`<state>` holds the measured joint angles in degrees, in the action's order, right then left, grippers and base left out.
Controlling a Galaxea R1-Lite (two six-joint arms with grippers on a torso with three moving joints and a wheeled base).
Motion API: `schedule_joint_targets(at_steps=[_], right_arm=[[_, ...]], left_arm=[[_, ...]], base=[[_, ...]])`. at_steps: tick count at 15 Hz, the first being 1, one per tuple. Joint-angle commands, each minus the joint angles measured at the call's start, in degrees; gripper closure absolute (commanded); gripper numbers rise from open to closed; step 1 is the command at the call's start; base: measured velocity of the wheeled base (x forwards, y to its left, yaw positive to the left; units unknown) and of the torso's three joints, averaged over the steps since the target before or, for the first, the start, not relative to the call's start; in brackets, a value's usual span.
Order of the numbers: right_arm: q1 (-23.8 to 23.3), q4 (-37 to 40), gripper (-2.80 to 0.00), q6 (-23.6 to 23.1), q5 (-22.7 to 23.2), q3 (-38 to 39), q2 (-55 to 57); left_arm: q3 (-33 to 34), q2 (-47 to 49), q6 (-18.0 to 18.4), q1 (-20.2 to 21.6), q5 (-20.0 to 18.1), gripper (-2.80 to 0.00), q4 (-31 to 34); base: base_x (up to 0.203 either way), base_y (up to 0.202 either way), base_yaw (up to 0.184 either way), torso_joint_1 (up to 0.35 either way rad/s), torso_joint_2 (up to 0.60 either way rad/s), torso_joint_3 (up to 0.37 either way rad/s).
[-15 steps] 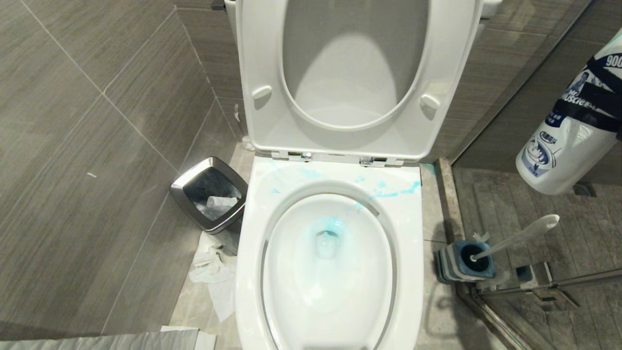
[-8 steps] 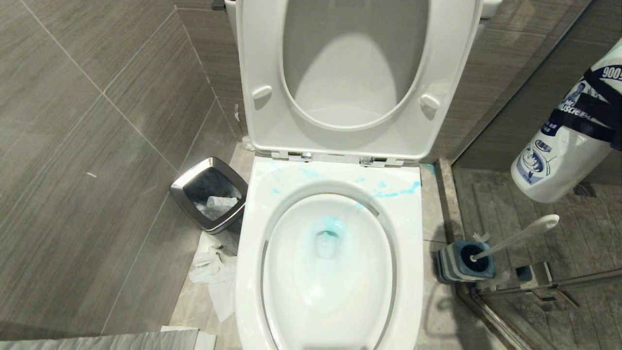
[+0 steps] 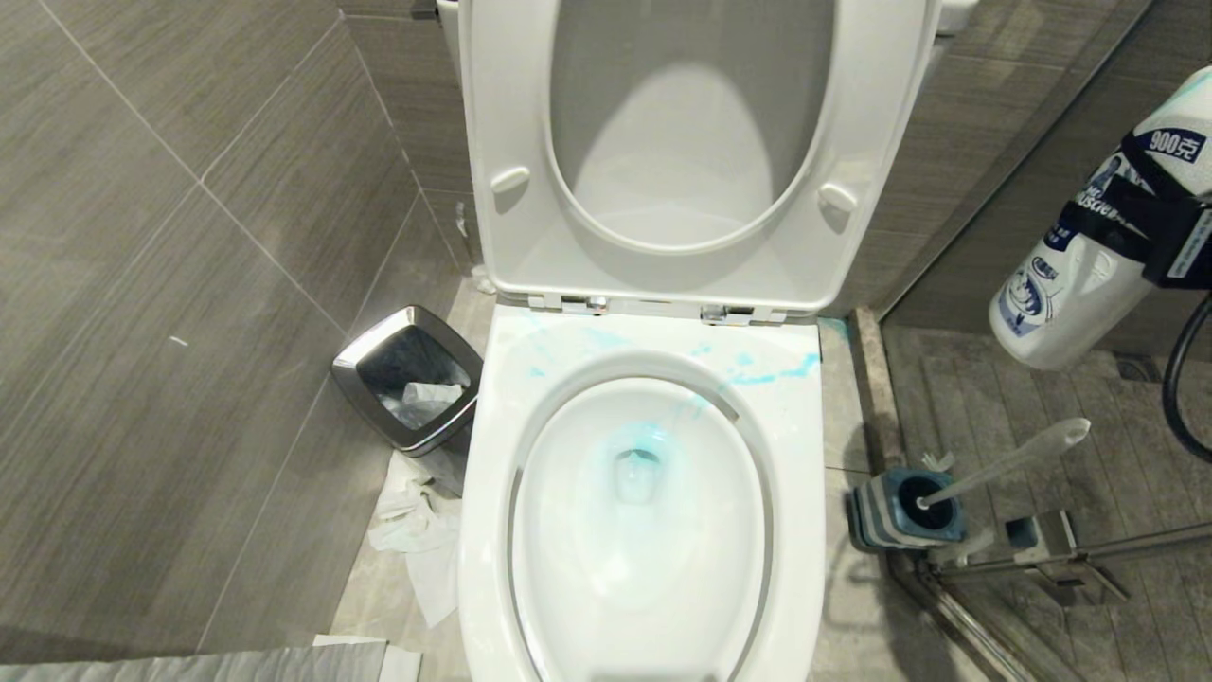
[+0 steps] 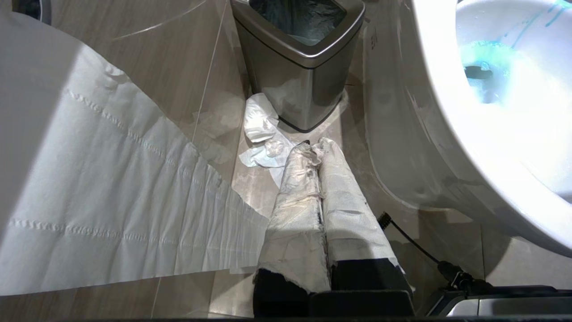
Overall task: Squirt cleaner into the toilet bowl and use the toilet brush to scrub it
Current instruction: Place the cleaning agent on the floor
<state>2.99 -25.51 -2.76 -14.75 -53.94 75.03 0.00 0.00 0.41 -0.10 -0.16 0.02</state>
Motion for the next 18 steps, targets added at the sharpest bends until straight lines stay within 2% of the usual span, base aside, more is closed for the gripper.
schedule_joint_targets(at_steps=[1,3,5,10,16,18], right_arm=[[-1.5,-0.3,0.00,0.0,-0.1,-0.2,1.9],[-3.3,-1.4,0.00,0.3,-0.1,-0.2,3.1],[-3.7,-4.5,0.00,0.3,0.0,0.1,4.9],[-4.7,-6.3,0.00,0.3,0.1,1.3,7.8],[-4.7,-22.5,0.00,-1.1,0.2,4.7,18.3],[-4.7,-24.8,0.00,-1.3,0.2,5.1,21.6]], left_arm=[[0.1,0.0,0.0,0.0,0.0,0.00,0.0],[0.1,0.0,0.0,0.0,0.0,0.00,0.0],[0.1,0.0,0.0,0.0,0.0,0.00,0.0],[0.1,0.0,0.0,0.0,0.0,0.00,0.0],[0.1,0.0,0.0,0.0,0.0,0.00,0.0],[0.1,0.0,0.0,0.0,0.0,0.00,0.1]], base=[[0.000,0.000,0.000,0.000,0.00,0.000],[0.000,0.000,0.000,0.000,0.00,0.000],[0.000,0.000,0.000,0.000,0.00,0.000],[0.000,0.000,0.000,0.000,0.00,0.000],[0.000,0.000,0.000,0.000,0.00,0.000],[0.000,0.000,0.000,0.000,0.00,0.000]])
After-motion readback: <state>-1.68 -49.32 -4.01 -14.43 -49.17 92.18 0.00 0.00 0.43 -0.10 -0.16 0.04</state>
